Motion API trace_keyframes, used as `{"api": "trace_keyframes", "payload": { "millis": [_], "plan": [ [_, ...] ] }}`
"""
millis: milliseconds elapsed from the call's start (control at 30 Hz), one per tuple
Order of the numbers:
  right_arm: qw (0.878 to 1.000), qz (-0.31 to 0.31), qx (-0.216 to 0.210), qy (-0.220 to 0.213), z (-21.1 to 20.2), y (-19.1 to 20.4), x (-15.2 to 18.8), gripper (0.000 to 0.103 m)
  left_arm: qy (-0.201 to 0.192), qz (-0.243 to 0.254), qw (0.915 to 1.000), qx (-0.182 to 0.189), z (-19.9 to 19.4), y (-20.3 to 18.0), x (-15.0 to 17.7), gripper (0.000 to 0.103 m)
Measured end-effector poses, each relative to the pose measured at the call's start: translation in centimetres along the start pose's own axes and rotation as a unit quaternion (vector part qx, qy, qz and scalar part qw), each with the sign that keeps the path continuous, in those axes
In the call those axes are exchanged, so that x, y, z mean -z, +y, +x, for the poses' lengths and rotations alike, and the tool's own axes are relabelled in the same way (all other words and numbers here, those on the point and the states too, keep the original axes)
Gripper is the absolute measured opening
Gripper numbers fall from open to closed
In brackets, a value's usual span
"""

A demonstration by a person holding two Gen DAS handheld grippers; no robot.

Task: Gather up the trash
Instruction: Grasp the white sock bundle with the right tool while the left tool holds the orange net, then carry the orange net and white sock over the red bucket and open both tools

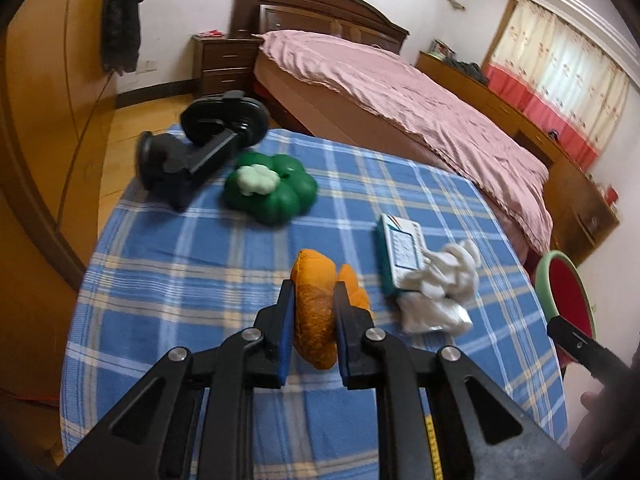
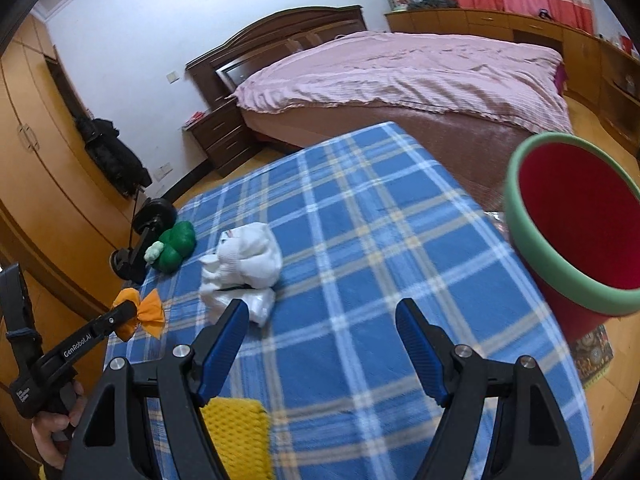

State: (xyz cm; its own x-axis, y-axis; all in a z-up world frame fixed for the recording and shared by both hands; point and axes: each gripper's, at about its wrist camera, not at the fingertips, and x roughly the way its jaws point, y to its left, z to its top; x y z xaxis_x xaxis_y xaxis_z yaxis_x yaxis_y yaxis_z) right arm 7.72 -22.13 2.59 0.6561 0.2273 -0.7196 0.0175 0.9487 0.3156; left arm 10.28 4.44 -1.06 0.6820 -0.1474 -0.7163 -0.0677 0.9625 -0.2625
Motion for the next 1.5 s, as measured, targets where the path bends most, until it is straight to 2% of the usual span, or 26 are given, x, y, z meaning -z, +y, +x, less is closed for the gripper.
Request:
{"api": "trace_keyframes", "payload": {
  "millis": [167,233,300,700,767,833,900,1067,1300,1500],
  "plan": [
    [1.000,-0.011,-0.017,0.008,1.8,1.5,-0.8,0.078,-0.007,-0.017,0.9998,-0.010,0.2,1.3,-0.4,0.017],
    [1.000,-0.014,-0.024,0.011,2.6,2.1,-1.2,0.084,-0.007,-0.022,0.9997,-0.013,0.4,1.6,-0.5,0.017],
    [0.999,-0.019,-0.032,0.015,3.6,2.9,-1.5,0.085,-0.006,-0.024,0.9996,-0.016,0.7,1.7,-0.6,0.017],
    [0.997,-0.055,-0.035,0.047,9.8,5.8,-2.4,0.085,-0.012,-0.032,0.9992,-0.019,2.1,2.3,-1.0,0.017],
    [0.997,-0.046,-0.039,0.056,10.6,5.6,-2.2,0.078,-0.013,-0.034,0.9992,-0.017,2.3,2.6,-0.9,0.017],
    [0.996,-0.032,-0.046,0.069,11.4,5.4,-2.0,0.061,-0.012,-0.037,0.9991,-0.014,2.7,2.8,-0.9,0.017],
    [0.996,-0.024,-0.052,0.072,11.7,5.4,-1.6,0.053,-0.009,-0.041,0.9991,-0.011,3.1,3.0,-0.9,0.017],
    [0.997,-0.019,-0.050,0.059,11.4,5.3,-1.3,0.046,-0.007,-0.046,0.9989,0.004,3.5,3.1,-0.7,0.017],
    [0.998,-0.008,-0.040,0.044,10.2,5.0,-1.5,0.032,-0.010,-0.043,0.9989,0.015,3.3,2.8,-0.7,0.017],
    [0.999,-0.005,-0.044,0.030,8.5,4.8,-1.3,0.030,-0.016,-0.041,0.9989,0.018,2.4,2.4,-0.6,0.017]
  ]
}}
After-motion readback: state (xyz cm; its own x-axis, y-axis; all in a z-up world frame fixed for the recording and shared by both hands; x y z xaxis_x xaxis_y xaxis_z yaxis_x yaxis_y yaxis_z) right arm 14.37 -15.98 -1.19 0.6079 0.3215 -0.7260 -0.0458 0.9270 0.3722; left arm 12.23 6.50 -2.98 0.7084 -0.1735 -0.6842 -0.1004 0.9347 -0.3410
